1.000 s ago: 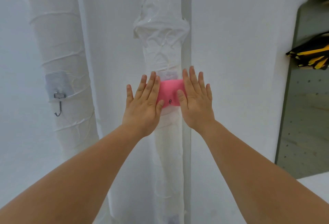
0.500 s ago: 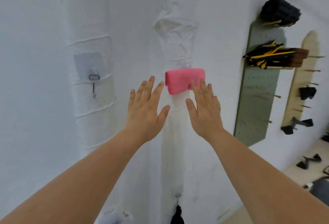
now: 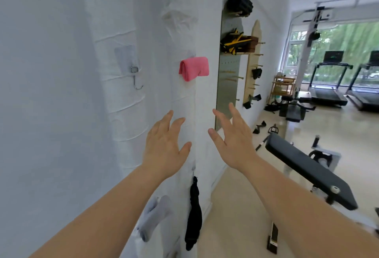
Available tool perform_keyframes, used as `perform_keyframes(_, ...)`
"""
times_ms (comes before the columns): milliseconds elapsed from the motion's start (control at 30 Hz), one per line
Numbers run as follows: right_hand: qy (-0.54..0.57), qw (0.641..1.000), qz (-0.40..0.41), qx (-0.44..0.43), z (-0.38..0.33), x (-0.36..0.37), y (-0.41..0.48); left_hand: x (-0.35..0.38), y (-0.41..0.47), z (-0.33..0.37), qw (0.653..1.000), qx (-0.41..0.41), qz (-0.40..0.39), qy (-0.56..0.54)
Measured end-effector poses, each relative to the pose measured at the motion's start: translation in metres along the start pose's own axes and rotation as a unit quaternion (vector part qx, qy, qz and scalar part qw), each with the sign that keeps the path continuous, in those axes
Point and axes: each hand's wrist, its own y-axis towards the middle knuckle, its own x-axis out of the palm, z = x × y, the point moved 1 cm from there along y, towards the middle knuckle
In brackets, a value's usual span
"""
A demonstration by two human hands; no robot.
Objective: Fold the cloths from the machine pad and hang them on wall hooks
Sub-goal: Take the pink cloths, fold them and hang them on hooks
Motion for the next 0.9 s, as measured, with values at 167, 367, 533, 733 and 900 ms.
perform_keyframes(167,-0.018,0.996,-0.062,0.056,0.014,-0.019,-0.076,0.016,-0.046,0.024,0.996,-0.003,-0.073,-0.046)
perform_keyframes(367,-0.039,0.985,-0.13,0.11,0.063,-0.039,-0.176,0.046,-0.107,0.083,0.983,0.019,-0.167,-0.069)
perform_keyframes(533,-0.042,0.969,-0.176,0.168,0.109,-0.061,-0.258,0.081,-0.155,0.143,0.97,0.041,-0.231,-0.066)
perform_keyframes(733,-0.034,0.951,-0.209,0.224,0.179,-0.103,-0.373,0.142,-0.231,0.232,0.947,0.058,-0.308,-0.071)
perform_keyframes(900,-0.033,0.924,-0.246,0.29,0.251,-0.156,-0.49,0.191,-0.31,0.33,0.919,0.048,-0.384,-0.081)
